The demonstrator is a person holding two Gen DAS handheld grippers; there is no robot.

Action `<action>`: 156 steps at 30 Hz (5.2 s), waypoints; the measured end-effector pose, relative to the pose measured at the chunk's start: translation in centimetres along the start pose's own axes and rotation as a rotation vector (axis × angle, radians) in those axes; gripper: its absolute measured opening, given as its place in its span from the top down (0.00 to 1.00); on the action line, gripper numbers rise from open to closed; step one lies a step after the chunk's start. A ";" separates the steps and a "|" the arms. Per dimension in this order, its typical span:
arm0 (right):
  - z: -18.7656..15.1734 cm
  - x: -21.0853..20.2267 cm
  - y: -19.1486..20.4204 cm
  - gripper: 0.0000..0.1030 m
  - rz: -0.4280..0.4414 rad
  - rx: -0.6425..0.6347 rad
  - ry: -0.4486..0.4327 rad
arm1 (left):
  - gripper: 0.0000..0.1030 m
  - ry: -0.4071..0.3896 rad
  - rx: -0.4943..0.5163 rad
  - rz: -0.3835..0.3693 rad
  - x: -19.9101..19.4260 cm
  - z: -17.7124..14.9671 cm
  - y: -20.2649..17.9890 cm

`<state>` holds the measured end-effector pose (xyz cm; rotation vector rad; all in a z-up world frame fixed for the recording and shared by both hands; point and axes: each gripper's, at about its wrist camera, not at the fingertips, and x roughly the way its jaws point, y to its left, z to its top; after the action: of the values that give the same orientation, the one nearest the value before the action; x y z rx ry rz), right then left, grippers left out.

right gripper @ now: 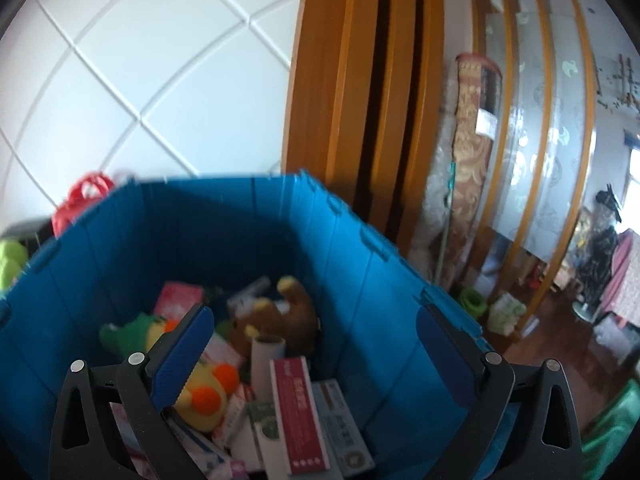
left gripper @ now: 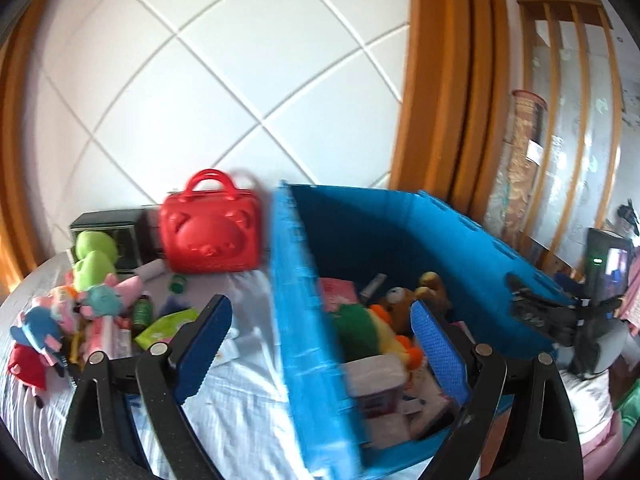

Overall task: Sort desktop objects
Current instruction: 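Withdraw both grippers from the crate back toward the toy pile, then move both grippers toward the pink pig plush in the red dress, then grasp the pig's head with the right gripper while the left grasps its red dress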

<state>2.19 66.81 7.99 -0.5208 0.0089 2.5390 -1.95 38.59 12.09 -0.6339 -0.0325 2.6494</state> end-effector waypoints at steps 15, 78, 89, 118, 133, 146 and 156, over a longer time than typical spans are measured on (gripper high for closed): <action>1.9 -9.7 9.5 0.00 0.256 0.064 -0.163 | 0.11 0.028 -0.152 0.298 -2.6 -4.7 20.9; -17.5 -11.4 72.2 0.00 0.761 -0.350 0.536 | 0.28 0.507 -0.299 0.436 -3.8 -22.0 69.9; -16.4 -11.4 72.3 0.00 0.678 -0.386 0.522 | 0.32 0.613 -0.369 0.400 6.9 -24.5 67.1; -10.7 -9.0 85.7 0.21 0.912 -0.518 0.532 | 0.42 0.559 -0.413 0.421 5.8 -18.8 74.7; -14.5 -2.6 98.8 0.05 0.972 -0.804 0.633 | 0.05 0.547 -0.272 0.452 9.0 -17.5 81.4; -14.5 0.7 99.5 0.20 1.088 -0.719 0.720 | 0.02 0.587 -0.272 0.362 10.4 -17.9 81.5; -12.1 -1.9 97.2 0.44 1.088 -0.630 0.619 | 0.40 0.505 -0.212 0.405 8.1 -15.9 78.7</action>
<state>-41.80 -18.40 -12.06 -1.9772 -0.3875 3.2173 -32.16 -31.25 -14.81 -1.5038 -0.0419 2.7915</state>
